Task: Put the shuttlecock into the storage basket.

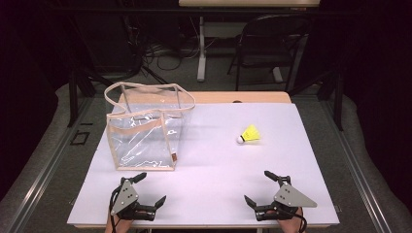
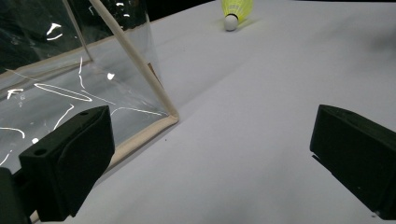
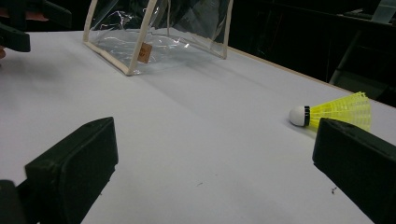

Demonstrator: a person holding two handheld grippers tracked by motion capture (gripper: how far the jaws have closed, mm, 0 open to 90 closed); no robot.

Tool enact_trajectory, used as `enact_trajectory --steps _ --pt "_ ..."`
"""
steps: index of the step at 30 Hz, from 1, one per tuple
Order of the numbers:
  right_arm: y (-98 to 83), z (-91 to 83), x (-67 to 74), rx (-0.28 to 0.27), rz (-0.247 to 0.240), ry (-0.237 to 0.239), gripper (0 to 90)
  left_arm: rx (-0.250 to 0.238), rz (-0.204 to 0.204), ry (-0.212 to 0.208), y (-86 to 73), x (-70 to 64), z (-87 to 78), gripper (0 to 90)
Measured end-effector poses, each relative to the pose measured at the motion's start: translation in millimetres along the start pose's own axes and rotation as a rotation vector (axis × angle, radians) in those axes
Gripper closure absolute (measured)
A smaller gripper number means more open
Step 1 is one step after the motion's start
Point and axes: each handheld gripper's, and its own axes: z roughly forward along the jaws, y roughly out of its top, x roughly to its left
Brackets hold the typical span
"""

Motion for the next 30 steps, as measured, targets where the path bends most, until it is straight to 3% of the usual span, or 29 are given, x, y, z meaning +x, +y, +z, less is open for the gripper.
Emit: enact_trajectory --steps 13,30 --pt "0.0 -1.0 0.0 0.000 0.003 -0.006 0.0 0.025 0.007 -0.065 13.0 -8.3 15.9 0.0" --pt "-0.3 -0.2 -0.3 0.005 0.002 -0.008 0.0 0.044 0.015 -0.112 24.9 -12.2 37.5 0.0"
